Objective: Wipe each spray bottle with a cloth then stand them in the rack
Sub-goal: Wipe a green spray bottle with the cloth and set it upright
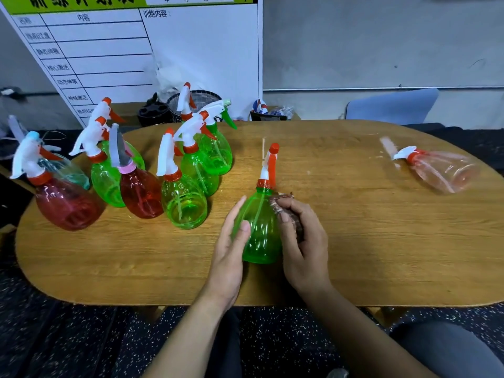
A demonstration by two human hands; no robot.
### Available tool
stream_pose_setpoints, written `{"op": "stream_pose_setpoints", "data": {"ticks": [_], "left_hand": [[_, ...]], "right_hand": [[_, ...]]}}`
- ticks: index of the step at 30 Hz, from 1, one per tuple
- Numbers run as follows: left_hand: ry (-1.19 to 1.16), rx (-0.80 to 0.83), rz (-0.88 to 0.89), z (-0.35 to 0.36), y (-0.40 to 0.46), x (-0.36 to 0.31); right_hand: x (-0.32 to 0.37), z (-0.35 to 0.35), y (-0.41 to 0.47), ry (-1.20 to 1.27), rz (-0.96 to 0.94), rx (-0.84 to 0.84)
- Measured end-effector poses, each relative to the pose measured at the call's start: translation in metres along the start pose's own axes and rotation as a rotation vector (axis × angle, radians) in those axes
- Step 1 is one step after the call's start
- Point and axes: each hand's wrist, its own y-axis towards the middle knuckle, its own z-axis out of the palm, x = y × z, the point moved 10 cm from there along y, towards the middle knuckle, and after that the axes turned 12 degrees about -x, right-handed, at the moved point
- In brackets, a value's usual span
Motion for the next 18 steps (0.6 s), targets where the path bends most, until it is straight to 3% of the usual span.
{"op": "stream_pose_setpoints", "data": {"ticks": [5, 14, 18], "left_hand": [[0.06, 0.064, 0.016, 0.008, -0.003, 0.005], [0.004, -0.03, -0.013, -0.003, -0.001, 0.002], [-0.016, -0.061, -0.015, -0.004, 0.0, 0.001]], "right_hand": [[-0.002, 0.0, 0.02, -0.119, -0.015, -0.019], [0.038, 0.018, -0.034, -0.177, -0.502, 0.288], [0.045, 0.013, -0.039, -0.11, -0.52, 0.312]]}}
